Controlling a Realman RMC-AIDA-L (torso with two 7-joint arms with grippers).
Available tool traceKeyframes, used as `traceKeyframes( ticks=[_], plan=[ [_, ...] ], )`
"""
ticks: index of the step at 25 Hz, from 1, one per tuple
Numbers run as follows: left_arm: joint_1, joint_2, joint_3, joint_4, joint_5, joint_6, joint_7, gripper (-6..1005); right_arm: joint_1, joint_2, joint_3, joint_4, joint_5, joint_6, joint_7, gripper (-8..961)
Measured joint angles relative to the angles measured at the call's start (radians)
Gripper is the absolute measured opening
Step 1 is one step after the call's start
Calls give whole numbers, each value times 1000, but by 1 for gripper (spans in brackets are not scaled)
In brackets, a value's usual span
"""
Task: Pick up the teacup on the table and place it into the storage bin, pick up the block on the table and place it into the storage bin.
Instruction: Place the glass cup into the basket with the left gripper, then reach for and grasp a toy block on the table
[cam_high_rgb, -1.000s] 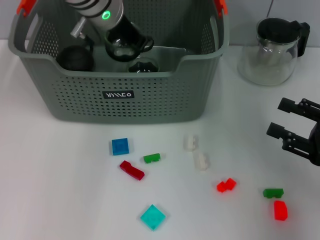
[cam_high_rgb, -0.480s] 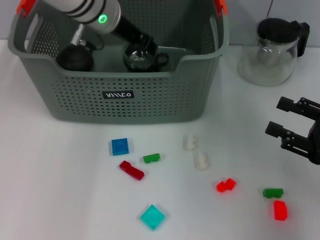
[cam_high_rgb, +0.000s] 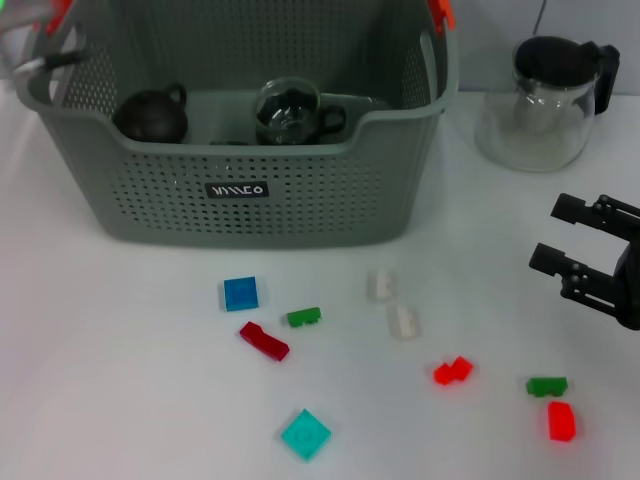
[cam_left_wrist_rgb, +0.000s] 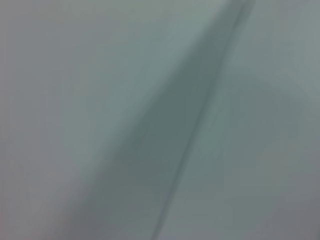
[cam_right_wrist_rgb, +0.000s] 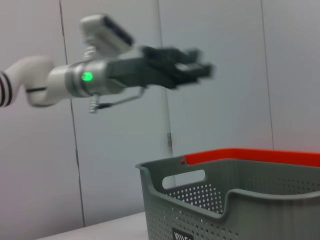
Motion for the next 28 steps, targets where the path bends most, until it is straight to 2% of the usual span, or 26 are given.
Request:
traceKeyframes(
  ticks=[2, 4, 6, 9, 11, 14, 20, 24, 28],
  plan=[
    [29, 8, -101, -29, -27, 154, 65, 463, -1, 0, 0, 0, 0, 0, 0, 684],
    [66, 8, -148, -33, -16, 235, 115, 463, -3, 0, 0, 0, 0, 0, 0, 684],
    [118, -3, -153, -23, 13, 274, 192, 463, -5, 0, 0, 0, 0, 0, 0, 684],
    [206, -44, -128, 11, 124, 297, 352, 464, -5, 0, 0, 0, 0, 0, 0, 685],
    [245, -66, -102, 18, 224, 295, 432, 464, -1, 0, 0, 0, 0, -1, 5, 685],
    [265, -78, -76, -8, 326, 277, 496, 465, 3, 0, 0, 0, 0, 0, 13, 686],
    [267, -81, -55, -117, 445, 217, 651, 466, 2, 0, 6, 0, -21, 7, 14, 686],
    [269, -82, -70, -270, 447, 121, 820, 466, -2, 0, 9, 0, -23, 7, 14, 686],
    [259, -77, -69, -370, 459, 23, 880, 467, -1, 0, 9, 0, -23, 4, 14, 686]
  ],
)
